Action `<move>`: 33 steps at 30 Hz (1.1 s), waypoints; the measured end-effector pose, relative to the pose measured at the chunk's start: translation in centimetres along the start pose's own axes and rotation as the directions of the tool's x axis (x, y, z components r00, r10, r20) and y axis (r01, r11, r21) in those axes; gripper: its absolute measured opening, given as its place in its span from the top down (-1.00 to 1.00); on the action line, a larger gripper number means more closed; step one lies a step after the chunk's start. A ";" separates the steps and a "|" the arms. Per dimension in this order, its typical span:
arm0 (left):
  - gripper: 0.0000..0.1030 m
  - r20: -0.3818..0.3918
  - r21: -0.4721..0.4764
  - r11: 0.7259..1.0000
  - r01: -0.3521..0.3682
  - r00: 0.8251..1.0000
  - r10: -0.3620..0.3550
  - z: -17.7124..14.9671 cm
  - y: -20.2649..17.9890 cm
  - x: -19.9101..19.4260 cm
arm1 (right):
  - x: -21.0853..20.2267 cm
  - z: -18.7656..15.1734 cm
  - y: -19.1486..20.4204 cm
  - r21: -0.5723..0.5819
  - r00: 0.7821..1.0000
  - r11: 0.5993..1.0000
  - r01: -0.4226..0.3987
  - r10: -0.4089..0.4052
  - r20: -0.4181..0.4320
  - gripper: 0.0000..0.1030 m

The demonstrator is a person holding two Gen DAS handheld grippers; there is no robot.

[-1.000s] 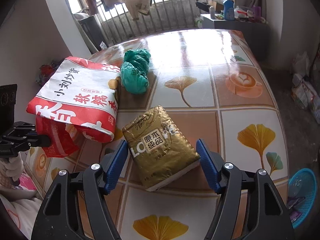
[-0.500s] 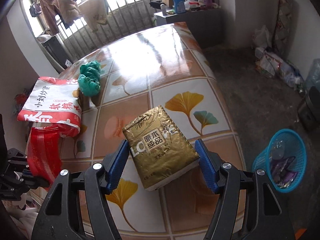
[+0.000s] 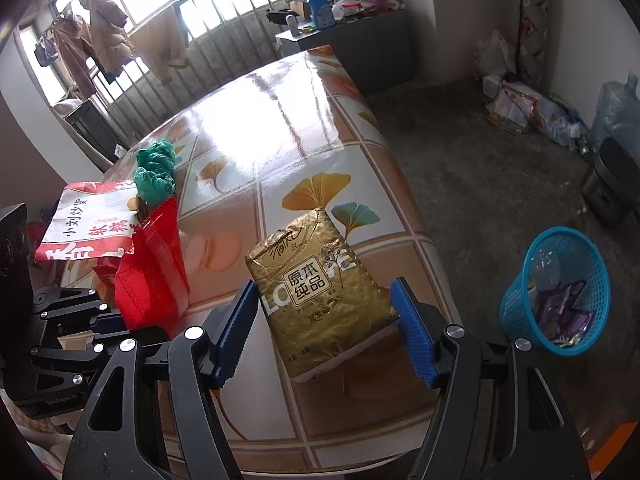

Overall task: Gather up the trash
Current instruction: 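Release the red-and-white bag and grasp the small red wrapper with the left gripper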

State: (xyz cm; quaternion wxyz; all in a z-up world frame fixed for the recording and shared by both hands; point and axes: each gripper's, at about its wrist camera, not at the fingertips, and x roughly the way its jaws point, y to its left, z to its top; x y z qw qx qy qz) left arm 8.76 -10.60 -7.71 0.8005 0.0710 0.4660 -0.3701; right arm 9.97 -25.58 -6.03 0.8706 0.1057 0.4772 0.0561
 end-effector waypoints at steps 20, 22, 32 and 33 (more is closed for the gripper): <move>0.70 0.022 0.101 0.988 -0.113 0.994 0.111 0.0 -2.1 1.2 | -0.3 0.0 -0.9 0.017 0.999 0.999 -0.031 0.030 0.021 -0.21; 0.70 0.021 0.102 0.988 -0.113 0.994 0.111 0.0 -2.0 1.2 | -0.3 0.0 -0.9 0.016 0.999 0.999 -0.031 0.031 0.021 -0.21; 0.70 0.021 0.101 0.988 -0.113 0.994 0.112 -0.1 -2.1 1.2 | -0.3 0.0 -0.8 0.017 0.999 0.999 -0.032 0.031 0.021 -0.21; 0.70 0.021 0.101 0.988 -0.113 0.994 0.112 -0.1 -2.1 1.2 | -0.3 0.0 -0.8 0.016 0.999 0.999 -0.032 0.031 0.021 -0.21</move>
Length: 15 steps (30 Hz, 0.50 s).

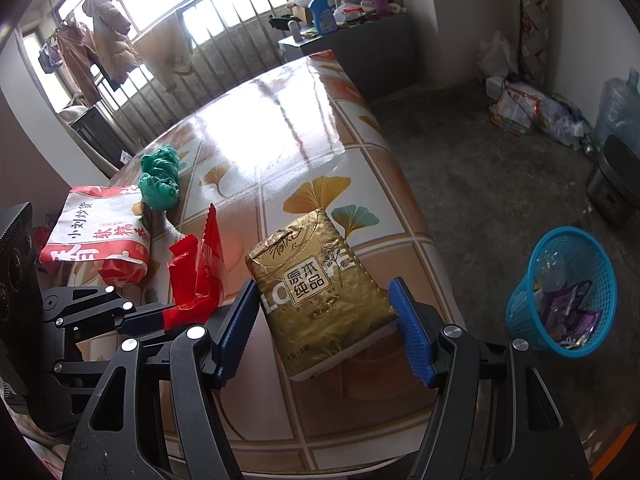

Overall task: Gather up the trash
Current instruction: 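Release the red-and-white bag and grasp the small red wrapper with the left gripper, then grasp and lift the gold LOC package with the right gripper while the left gripper holds the red wrapper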

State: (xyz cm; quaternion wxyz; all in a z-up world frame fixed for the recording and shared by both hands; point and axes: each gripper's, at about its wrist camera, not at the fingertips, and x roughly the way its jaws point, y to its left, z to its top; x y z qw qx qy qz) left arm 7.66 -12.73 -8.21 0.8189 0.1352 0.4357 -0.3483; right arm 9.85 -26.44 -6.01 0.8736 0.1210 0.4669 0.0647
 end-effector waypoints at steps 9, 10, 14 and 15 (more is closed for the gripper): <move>0.70 0.003 0.014 1.000 -0.011 1.000 0.011 0.0 -0.1 0.1 | -0.4 0.1 -0.6 0.026 1.000 1.000 -0.011 0.011 0.012 -0.20; 0.70 0.003 0.017 1.000 -0.013 1.000 0.013 -0.1 -0.1 0.1 | -0.5 0.1 -0.7 0.030 1.000 0.999 -0.011 0.010 0.015 -0.20; 0.70 0.005 0.025 0.999 -0.020 1.000 0.020 -0.1 -0.2 0.1 | -0.8 0.2 -0.9 0.043 1.000 0.999 -0.009 0.008 0.025 -0.20; 0.71 0.005 0.026 0.999 -0.022 1.000 0.022 -0.2 -0.3 0.1 | -0.8 0.2 -1.0 0.045 1.000 0.999 -0.007 0.006 0.026 -0.20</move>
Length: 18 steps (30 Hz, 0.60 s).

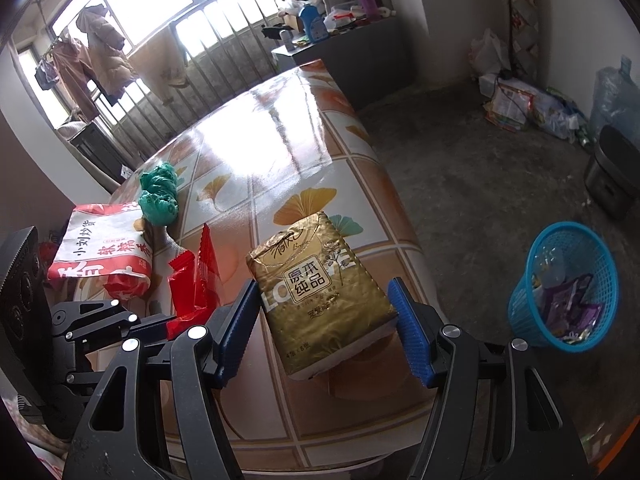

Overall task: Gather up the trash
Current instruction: 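Grasp and lift the gold LOC package with the right gripper while the left gripper holds the red wrapper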

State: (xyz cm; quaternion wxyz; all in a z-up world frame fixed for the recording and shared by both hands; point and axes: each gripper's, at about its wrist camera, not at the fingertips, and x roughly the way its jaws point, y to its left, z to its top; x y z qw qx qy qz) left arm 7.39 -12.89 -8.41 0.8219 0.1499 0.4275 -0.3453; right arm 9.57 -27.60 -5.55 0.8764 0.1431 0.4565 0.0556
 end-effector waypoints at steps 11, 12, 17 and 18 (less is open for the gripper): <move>0.72 0.002 0.015 1.000 -0.013 1.000 0.013 -0.1 -0.1 0.0 | 0.0 0.0 -0.1 0.006 1.000 1.000 0.000 0.000 0.002 -0.19; 0.72 0.002 0.016 1.000 -0.013 1.000 0.013 -0.1 -0.1 0.0 | 0.0 0.0 -0.1 0.005 1.000 1.000 0.000 0.000 0.001 -0.19; 0.72 0.001 0.016 1.000 -0.014 1.000 0.014 -0.1 -0.1 0.0 | 0.0 0.0 -0.2 0.004 1.000 1.000 -0.001 0.001 0.001 -0.19; 0.72 0.001 0.016 1.000 -0.013 1.000 0.013 -0.1 -0.1 0.0 | 0.0 0.1 -0.2 0.003 1.000 1.000 -0.001 0.001 0.001 -0.19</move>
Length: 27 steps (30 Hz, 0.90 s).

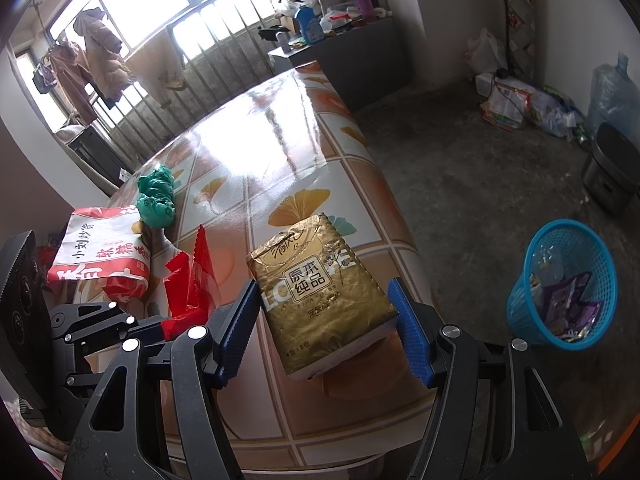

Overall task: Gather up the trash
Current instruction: 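Grasp and lift the gold LOC package with the right gripper while the left gripper holds the red wrapper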

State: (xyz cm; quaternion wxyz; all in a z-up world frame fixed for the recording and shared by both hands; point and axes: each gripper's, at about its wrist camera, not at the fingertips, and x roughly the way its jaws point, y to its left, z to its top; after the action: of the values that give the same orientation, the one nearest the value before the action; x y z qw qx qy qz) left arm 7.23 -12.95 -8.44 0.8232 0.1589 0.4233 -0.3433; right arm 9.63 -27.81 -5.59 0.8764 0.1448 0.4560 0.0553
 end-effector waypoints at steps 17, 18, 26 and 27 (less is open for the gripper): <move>0.88 0.046 -0.030 0.999 -0.010 0.999 0.011 0.2 1.4 -1.1 | -0.6 0.0 -0.1 0.034 1.000 0.999 0.019 -0.020 0.023 -0.19; 0.89 0.049 -0.034 0.999 -0.011 0.999 0.013 0.3 1.4 -1.1 | -0.6 -0.1 -0.2 0.037 0.999 0.999 0.018 -0.019 0.026 -0.19; 0.91 0.069 -0.038 0.999 -0.031 0.997 0.033 0.9 1.7 -1.8 | -1.3 -0.3 -0.8 0.066 0.998 0.998 0.006 -0.010 0.056 -0.19; 0.91 0.072 -0.039 0.999 -0.032 0.997 0.034 1.0 1.6 -1.9 | -1.4 -0.3 -0.9 0.068 0.998 0.998 0.004 -0.008 0.058 -0.19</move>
State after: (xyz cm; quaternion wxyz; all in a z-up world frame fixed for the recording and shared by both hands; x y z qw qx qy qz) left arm 8.24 -11.54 -6.35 0.8465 0.1376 0.3968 -0.3272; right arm 8.53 -28.97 -4.90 0.8841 0.1747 0.4322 0.0327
